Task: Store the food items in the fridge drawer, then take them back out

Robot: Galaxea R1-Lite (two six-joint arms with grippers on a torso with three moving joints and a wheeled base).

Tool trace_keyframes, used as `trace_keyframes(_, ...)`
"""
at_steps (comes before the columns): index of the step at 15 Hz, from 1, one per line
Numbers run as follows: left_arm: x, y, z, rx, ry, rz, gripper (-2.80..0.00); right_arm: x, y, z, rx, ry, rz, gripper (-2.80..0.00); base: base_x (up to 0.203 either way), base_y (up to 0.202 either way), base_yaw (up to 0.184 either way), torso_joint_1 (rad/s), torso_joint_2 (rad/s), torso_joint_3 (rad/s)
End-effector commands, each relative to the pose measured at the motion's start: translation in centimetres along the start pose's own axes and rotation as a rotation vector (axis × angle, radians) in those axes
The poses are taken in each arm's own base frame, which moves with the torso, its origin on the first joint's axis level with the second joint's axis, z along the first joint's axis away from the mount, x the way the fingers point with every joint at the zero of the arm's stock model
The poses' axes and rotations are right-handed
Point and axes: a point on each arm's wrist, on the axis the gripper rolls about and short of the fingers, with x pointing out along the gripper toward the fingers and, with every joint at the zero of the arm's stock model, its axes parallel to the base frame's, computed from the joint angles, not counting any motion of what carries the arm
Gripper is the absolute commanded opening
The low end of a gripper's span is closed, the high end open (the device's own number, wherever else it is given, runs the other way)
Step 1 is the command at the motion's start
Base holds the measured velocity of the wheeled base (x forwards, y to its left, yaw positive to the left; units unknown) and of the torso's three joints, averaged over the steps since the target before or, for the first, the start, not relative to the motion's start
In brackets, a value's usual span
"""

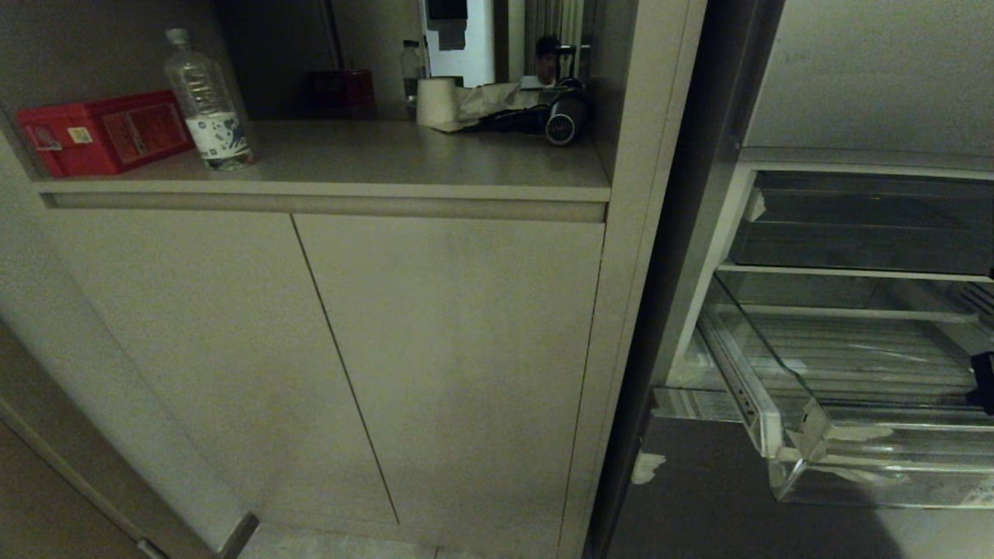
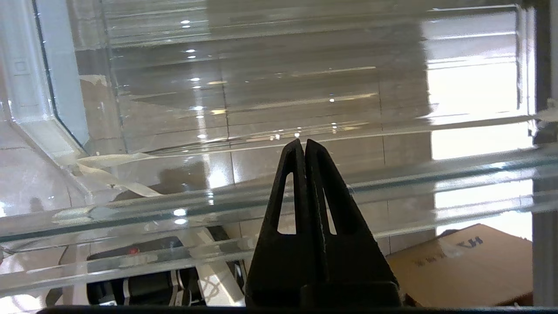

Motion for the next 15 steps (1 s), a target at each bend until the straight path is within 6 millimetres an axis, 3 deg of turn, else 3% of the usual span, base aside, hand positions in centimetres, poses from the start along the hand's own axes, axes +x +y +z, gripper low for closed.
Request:
trace_keyframes(1,0.0,0.0,0.0,0.000,0.002,0.001,-2.80,-1.3,-0.2,-0.9,0.004,-0.016,-0.010,-2.80,0.000,0.000,0.000,0.000,0.00,0.000)
trace_keyframes(4,0.0,0.0,0.0,0.000,0.002,0.000,-2.80,-2.0,-0.1,-1.4,-0.008,-0.036,0.013,-2.80,0.000,0.000,0.000,0.000,0.00,0.000)
trace_keyframes(8,0.0,0.0,0.0,0.000,0.002,0.001,-2.80,-0.1,-0.2,1.4,-0.006,-0.216,0.041,-2.80,0.000,0.000,0.000,0.000,0.00,0.000)
trace_keyframes(11,0.0,0.0,0.0,0.000,0.002,0.001,-2.80,0.4,-0.2,2.1,0.020,-0.287,0.054,-2.80,0.000,0.000,0.000,0.000,0.00,0.000)
trace_keyframes(15,0.0,0.0,0.0,0.000,0.002,0.001,-2.80,-3.6,0.2,-0.3,0.009,-0.390,0.103,-2.80,0.000,0.000,0.000,0.000,0.00,0.000)
